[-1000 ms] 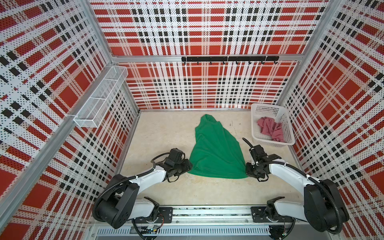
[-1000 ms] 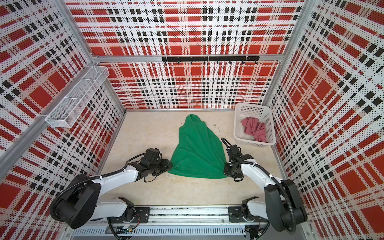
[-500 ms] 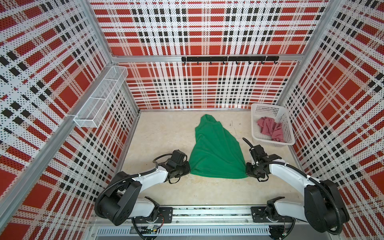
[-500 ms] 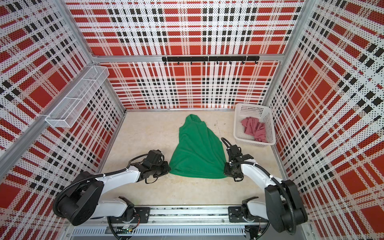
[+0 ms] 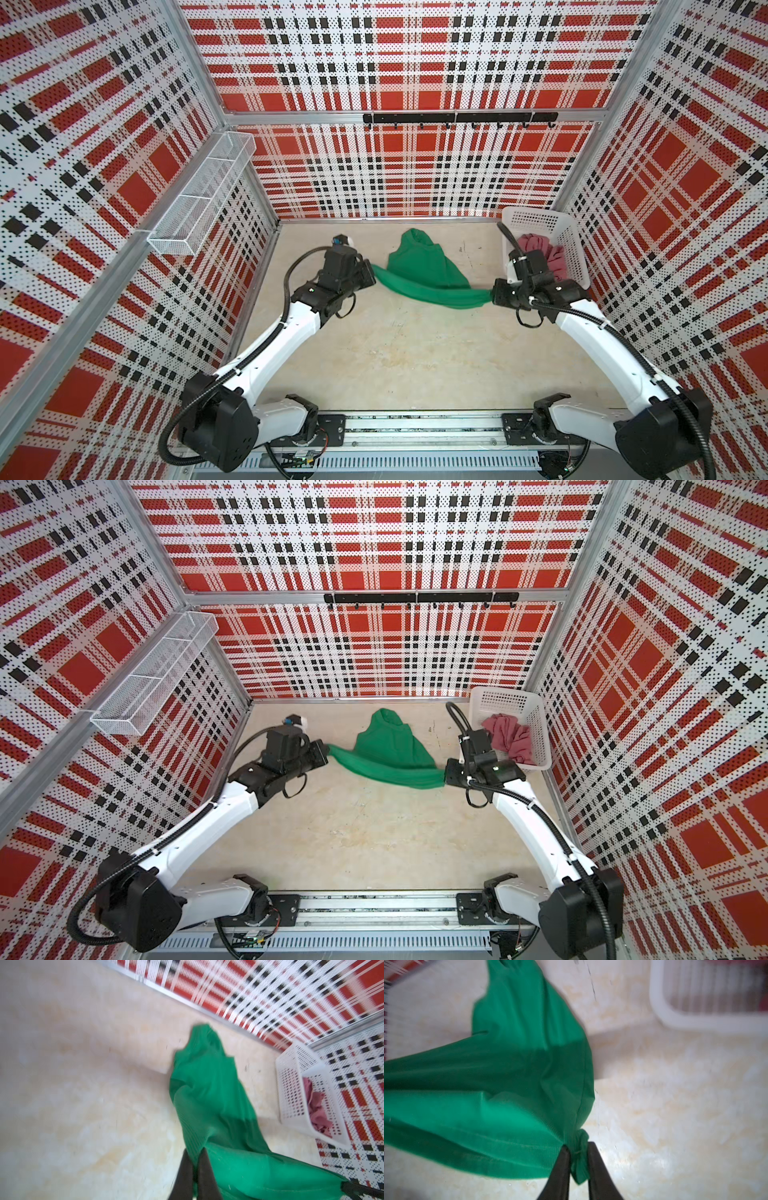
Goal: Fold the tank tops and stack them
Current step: 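Lift the hem with both grippers and carry it away from the robot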
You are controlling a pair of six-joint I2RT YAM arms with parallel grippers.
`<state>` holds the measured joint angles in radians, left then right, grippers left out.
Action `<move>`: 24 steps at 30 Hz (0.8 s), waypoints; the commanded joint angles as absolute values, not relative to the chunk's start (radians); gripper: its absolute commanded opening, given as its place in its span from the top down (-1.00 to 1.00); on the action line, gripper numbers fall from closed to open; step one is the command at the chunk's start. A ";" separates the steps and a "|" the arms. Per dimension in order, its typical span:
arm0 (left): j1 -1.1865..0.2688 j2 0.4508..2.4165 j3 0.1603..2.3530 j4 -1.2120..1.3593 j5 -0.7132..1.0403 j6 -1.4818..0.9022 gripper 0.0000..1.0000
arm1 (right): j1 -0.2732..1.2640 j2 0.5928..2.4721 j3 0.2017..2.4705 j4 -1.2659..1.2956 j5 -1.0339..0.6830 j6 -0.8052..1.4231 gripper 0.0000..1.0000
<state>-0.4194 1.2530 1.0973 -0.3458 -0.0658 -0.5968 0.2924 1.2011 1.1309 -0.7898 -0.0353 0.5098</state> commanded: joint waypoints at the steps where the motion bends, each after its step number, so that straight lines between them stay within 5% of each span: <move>1: -0.411 1.266 1.298 -0.393 -0.185 -0.456 1.00 | 0.299 1.228 1.306 -0.795 -0.008 0.446 1.00; 17: -0.394 1.278 1.988 -0.524 -0.380 -0.199 1.00 | 0.299 1.287 1.909 -0.682 0.056 0.100 1.00; 24: -0.270 1.360 1.975 -0.557 -0.159 -0.229 1.00 | 0.300 1.367 1.931 -0.661 0.047 0.076 1.00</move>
